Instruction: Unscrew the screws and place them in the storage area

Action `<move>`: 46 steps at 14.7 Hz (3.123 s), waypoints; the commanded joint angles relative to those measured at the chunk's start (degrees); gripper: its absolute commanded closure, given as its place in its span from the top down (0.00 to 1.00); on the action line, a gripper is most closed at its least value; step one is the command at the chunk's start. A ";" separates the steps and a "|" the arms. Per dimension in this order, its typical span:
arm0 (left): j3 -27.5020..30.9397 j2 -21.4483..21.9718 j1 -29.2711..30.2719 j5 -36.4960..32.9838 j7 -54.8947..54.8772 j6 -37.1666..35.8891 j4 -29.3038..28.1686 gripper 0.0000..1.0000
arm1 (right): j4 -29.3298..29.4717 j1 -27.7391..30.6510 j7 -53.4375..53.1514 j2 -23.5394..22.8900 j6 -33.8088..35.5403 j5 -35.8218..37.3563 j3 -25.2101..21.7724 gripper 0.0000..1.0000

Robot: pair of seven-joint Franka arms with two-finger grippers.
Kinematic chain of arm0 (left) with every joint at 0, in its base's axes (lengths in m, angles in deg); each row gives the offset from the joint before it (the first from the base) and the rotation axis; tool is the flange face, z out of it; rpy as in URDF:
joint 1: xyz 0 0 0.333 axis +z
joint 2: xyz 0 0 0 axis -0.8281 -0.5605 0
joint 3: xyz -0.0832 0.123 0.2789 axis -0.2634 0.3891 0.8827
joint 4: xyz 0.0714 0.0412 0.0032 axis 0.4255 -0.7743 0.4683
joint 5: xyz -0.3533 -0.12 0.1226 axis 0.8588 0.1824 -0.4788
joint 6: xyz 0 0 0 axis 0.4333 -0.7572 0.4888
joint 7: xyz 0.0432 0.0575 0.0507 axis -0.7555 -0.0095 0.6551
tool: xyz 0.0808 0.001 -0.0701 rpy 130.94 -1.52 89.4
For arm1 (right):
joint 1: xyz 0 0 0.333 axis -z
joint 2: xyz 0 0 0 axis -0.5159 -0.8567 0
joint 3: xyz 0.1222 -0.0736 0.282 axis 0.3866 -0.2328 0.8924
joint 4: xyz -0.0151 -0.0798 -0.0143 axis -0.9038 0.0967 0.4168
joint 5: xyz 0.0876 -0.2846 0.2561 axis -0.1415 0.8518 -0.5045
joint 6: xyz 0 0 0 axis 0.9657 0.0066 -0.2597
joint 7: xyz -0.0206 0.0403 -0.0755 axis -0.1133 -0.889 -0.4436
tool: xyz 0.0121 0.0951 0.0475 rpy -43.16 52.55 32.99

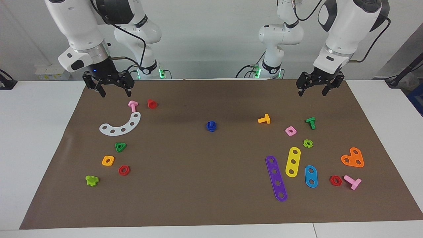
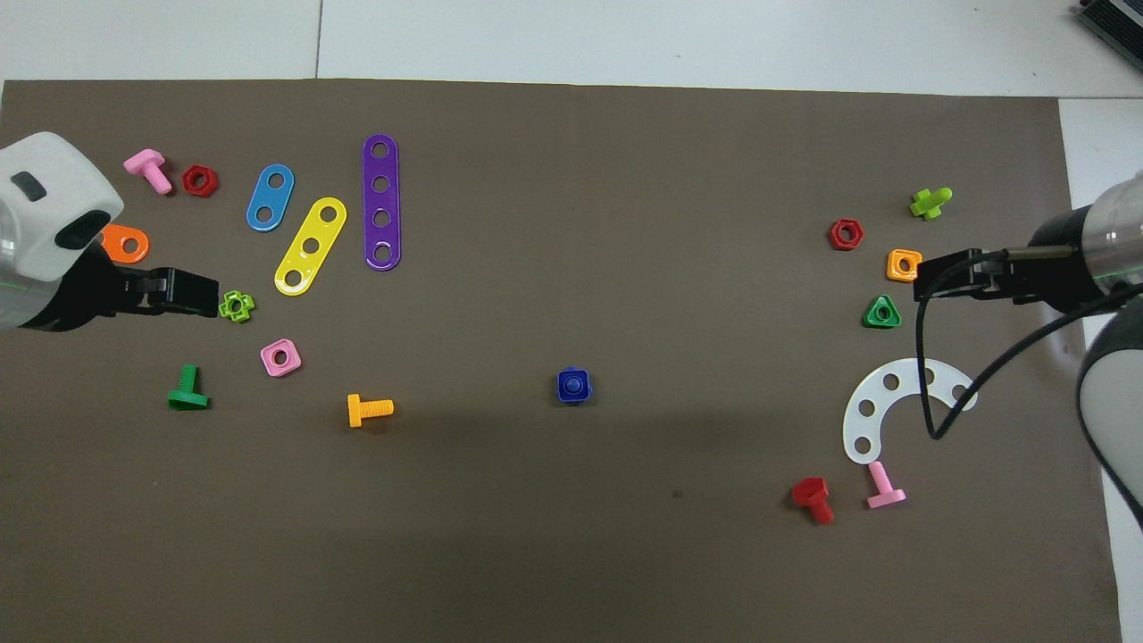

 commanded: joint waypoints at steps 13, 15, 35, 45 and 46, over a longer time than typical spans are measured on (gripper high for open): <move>-1.23 -1.75 -4.81 5.54 5.72 0.30 -1.02 0.98 | -0.14 0.79 1.35 0.67 1.41 -0.97 0.57 1.00; -1.14 -4.04 -8.85 6.42 10.99 3.54 -0.93 0.97 | -0.14 0.79 1.26 0.67 1.41 -0.97 0.57 1.00; -1.14 -25.93 -33.74 1.50 20.79 33.53 -5.76 0.92 | -1.28 0.88 1.17 1.10 0.71 -0.97 0.57 1.00; -1.32 -25.49 -34.80 1.33 17.78 34.24 -7.61 0.69 | -1.37 0.79 1.17 1.37 0.62 -0.97 0.57 1.00; -1.32 -25.49 -34.89 1.32 17.78 34.32 -7.87 0.69 | -1.37 0.79 1.17 1.37 0.62 -1.05 0.57 1.00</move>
